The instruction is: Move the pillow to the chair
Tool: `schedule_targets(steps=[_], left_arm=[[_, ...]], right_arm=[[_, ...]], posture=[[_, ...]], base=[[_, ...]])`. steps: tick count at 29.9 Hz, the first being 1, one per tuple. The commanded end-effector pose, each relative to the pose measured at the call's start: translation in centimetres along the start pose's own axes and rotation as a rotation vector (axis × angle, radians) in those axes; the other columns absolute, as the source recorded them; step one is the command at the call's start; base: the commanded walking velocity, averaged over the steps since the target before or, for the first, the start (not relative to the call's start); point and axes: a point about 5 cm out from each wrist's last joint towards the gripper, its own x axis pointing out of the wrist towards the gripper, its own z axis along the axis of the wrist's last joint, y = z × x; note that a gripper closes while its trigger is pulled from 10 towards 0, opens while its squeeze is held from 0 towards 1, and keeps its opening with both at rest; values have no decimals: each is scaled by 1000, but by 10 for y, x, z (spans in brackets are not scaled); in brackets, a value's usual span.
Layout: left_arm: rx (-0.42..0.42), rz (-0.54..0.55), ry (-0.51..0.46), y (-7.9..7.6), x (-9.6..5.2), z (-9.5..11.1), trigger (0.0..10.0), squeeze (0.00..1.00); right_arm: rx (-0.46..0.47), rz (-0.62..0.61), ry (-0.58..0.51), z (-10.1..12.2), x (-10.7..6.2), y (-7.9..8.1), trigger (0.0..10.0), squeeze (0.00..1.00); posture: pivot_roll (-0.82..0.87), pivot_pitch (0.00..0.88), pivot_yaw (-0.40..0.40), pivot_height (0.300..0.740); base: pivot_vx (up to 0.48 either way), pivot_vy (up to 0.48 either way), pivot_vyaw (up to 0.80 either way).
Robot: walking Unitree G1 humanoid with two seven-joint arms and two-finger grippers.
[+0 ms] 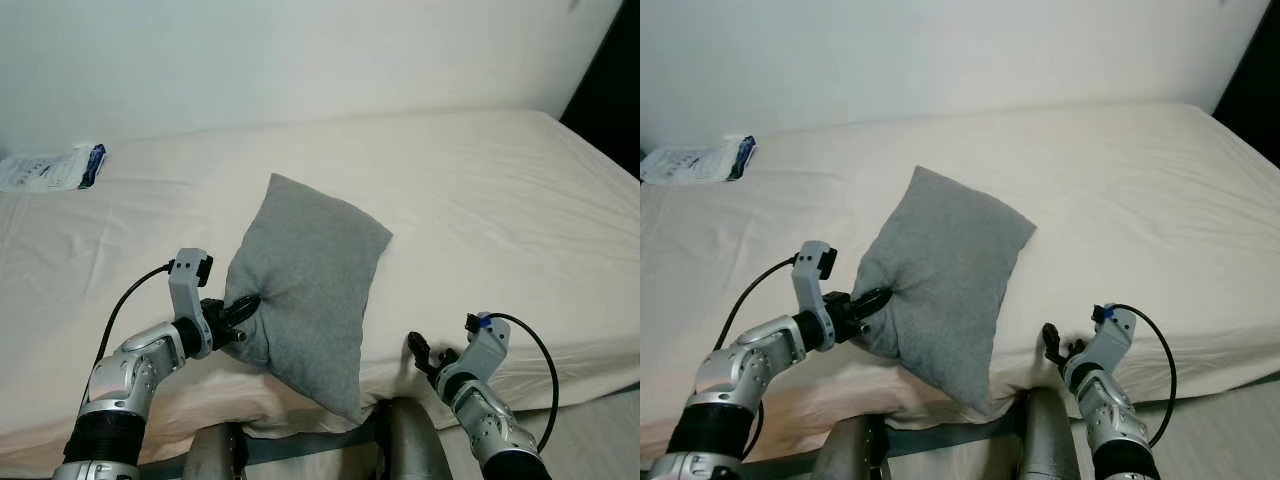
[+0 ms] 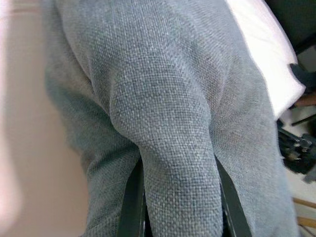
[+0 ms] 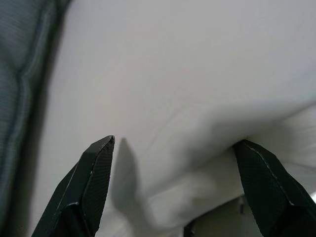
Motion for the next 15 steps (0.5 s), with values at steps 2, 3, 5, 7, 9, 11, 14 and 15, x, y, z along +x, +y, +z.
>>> schedule_targets(steps=[2,3,5,7,9,11,14,15], left_arm=[[1,-76,16,-10,3,-2,0,0],[1,-76,16,-10,3,-2,0,0],[4,-72,23,-9,1,-2,0,0],[6,-72,30,-8,0,-2,0,0],[6,-72,31,-8,0,-2,0,0],[8,-72,32,-7,-1,-2,0,0],[10,-69,42,-6,-3,-2,0,0],[10,-69,42,-6,-3,-2,0,0]], right_arm=[[-32,186,-109,26,13,36,10000,0],[-32,186,-109,26,13,36,10000,0],[-67,247,-122,29,13,44,10000,0],[-134,241,-98,28,12,43,10000,0],[-150,234,-91,27,12,41,10000,0],[-189,201,-65,23,12,36,10000,0],[-252,42,-10,10,4,5,10000,0],[-252,42,-10,10,4,5,10000,0]], posture=[[-24,99,-24,581],[-24,99,-24,581],[-23,101,-22,581],[-23,103,-23,581],[-23,103,-23,581],[-24,103,-22,581],[-26,106,-18,581],[-26,106,-18,581]], base=[[0,0,0],[0,0,0],[0,0,0],[0,0,0],[0,0,0],[0,0,0],[0,0,0],[0,0,0]])
